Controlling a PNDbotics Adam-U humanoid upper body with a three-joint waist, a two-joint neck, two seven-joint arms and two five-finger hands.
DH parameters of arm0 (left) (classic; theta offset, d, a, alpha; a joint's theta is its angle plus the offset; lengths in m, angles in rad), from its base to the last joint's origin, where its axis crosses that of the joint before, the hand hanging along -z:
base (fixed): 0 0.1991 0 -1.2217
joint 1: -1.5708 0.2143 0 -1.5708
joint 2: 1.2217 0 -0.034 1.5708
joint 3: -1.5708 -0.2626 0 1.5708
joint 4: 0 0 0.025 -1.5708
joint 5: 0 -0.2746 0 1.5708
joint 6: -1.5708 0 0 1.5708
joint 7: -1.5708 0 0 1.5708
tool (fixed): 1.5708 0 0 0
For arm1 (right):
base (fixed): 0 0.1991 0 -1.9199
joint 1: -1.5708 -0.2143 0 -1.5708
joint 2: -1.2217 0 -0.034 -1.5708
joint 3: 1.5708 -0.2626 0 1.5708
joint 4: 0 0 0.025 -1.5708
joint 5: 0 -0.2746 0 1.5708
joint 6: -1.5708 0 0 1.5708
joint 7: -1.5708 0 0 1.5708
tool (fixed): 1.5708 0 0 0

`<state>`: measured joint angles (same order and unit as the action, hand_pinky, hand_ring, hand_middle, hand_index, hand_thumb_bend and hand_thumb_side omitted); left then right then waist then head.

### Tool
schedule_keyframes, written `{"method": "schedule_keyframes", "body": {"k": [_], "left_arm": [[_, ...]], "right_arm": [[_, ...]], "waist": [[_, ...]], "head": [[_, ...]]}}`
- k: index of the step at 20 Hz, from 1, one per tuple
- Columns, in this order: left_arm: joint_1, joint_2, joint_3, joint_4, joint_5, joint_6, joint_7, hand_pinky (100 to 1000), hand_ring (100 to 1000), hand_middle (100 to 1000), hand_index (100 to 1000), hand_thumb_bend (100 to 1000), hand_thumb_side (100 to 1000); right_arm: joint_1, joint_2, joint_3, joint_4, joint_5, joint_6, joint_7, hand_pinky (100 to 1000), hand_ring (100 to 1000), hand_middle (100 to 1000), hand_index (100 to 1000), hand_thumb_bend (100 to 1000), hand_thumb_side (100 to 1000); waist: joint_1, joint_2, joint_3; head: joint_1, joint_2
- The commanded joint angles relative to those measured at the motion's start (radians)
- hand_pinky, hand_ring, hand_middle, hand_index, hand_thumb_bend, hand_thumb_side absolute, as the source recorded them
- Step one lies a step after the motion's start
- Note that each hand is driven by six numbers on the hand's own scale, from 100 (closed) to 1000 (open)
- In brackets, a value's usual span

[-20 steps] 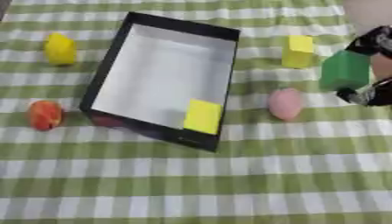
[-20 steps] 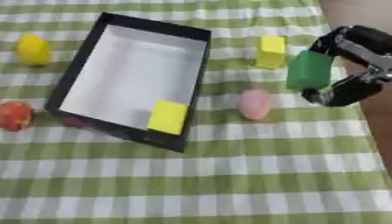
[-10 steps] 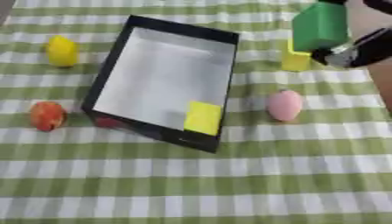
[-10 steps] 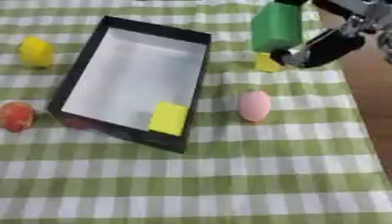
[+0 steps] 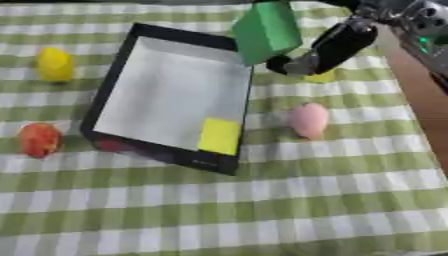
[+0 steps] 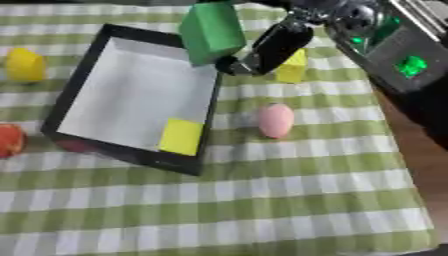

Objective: Pick up objects on the table and place them in the box.

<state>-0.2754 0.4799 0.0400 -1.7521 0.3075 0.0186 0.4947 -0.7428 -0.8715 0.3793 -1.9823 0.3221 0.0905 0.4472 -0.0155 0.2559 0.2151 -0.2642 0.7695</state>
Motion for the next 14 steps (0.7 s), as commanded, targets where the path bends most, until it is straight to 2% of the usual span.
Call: {"method": "schedule_keyframes", "body": {"k": [1, 4, 7, 11, 12, 13, 14], "left_arm": [[-0.019, 0.041, 0.017, -0.025, -0.004, -0.003, 0.008, 774, 747, 749, 896, 775, 663], [-0.024, 0.039, 0.026, -0.029, -0.002, -0.008, 0.016, 775, 747, 749, 896, 776, 662], [-0.023, 0.039, 0.035, -0.031, -0.001, -0.011, 0.024, 774, 747, 748, 896, 776, 662], [-0.019, 0.041, 0.046, -0.033, 0.0, -0.015, 0.035, 773, 747, 748, 895, 778, 662], [-0.018, 0.041, 0.047, -0.033, 0.001, -0.015, 0.036, 773, 746, 748, 896, 778, 662], [-0.017, 0.041, 0.047, -0.033, 0.002, -0.016, 0.037, 773, 746, 747, 895, 778, 662], [-0.016, 0.041, 0.048, -0.033, 0.002, -0.016, 0.038, 773, 746, 747, 895, 778, 663]], "right_arm": [[-0.068, 0.058, 0.063, 0.022, 0.047, 0.036, 0.047, 796, 622, 392, 508, 335, 100], [-0.147, 0.138, 0.12, 0.098, 0.096, 0.085, 0.096, 795, 623, 400, 514, 336, 100], [-0.224, 0.215, 0.151, 0.174, 0.144, 0.132, 0.143, 794, 623, 408, 520, 341, 100], [-0.329, 0.326, 0.178, 0.286, 0.212, 0.198, 0.212, 795, 628, 434, 543, 347, 100], [-0.34, 0.353, 0.18, 0.312, 0.229, 0.207, 0.228, 796, 630, 440, 548, 395, 100], [-0.347, 0.38, 0.179, 0.34, 0.245, 0.208, 0.245, 797, 633, 445, 553, 351, 100], [-0.351, 0.407, 0.179, 0.366, 0.262, 0.203, 0.257, 799, 641, 454, 562, 362, 100]], "waist": [[-0.011, -0.037, 0.005], [-0.01, -0.03, 0.008], [-0.009, -0.022, 0.002], [-0.01, -0.012, -0.017], [-0.01, -0.011, -0.021], [-0.009, -0.01, -0.024], [-0.009, -0.009, -0.027]], "head": [[-0.012, 0.001], [-0.015, 0.001], [-0.008, 0.001], [0.012, 0.001], [0.017, 0.001], [0.02, 0.001], [0.024, 0.001]]}}
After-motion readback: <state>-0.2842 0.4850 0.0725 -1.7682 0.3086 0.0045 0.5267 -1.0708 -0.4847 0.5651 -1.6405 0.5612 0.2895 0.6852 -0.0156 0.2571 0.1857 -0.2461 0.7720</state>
